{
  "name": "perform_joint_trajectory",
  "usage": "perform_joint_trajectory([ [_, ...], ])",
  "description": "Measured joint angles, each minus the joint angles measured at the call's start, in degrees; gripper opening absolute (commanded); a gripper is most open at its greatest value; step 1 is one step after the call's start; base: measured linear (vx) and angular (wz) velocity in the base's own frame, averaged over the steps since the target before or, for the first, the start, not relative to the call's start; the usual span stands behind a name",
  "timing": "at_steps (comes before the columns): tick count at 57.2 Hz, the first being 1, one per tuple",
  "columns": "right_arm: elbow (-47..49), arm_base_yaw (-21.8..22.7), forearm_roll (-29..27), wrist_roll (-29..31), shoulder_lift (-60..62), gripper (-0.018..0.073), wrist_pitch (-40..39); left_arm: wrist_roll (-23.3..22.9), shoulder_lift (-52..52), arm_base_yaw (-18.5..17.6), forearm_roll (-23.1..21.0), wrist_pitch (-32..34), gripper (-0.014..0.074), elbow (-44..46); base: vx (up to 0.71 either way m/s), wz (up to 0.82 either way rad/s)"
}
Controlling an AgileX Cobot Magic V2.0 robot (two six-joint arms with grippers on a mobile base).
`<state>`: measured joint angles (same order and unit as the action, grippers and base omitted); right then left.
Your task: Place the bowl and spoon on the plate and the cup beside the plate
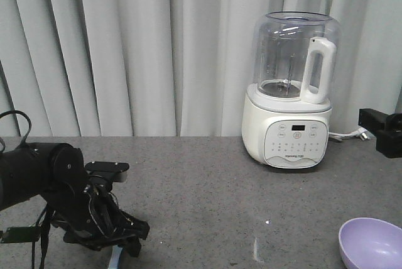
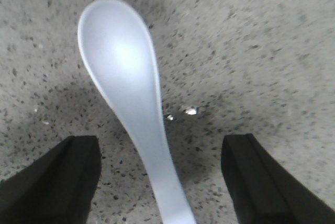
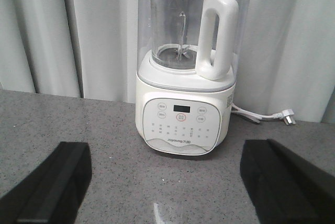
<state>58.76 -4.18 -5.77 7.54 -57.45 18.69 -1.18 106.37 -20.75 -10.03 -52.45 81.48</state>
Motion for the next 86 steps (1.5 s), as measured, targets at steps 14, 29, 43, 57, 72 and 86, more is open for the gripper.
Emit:
perform_joint_trajectory([
  [14,0.00,0.00,0.00,0.00,0.00,0.0608,0.00,-0.33,1.59,0.00,0.29,-0.39,0.0586,0.07,0.00,0.00],
  [29,0.00,0.00,0.00,0.00,0.00,0.0599,0.00,-0.41,1.99,0.00,0.62,-0.87,0.0529,0.40,0.00,0.00],
  [43,0.00,0.00,0.00,0.00,0.00,0.0592,0.00,-1.49,2.17,0.00,2.58,-1.55,0.0393,0.51,0.00,0.00],
  [57,0.00,0.00,0.00,0.00,0.00,0.0592,0.00,-1.67,2.17,0.00,3.45,-3.85,0.0095,0.51,0.00,0.00],
  [72,0.00,0.00,0.00,0.00,0.00,0.0592,0.00,-1.71,2.17,0.00,3.07,-4.94,-0.0006,0.78,0.00,0.00],
  [86,0.00,0.00,0.74,0.00,0.00,0.0592,2.73,-1.60,0.20,0.00,3.66,-5.97,-0.0003,0.32,0.00,0.00],
])
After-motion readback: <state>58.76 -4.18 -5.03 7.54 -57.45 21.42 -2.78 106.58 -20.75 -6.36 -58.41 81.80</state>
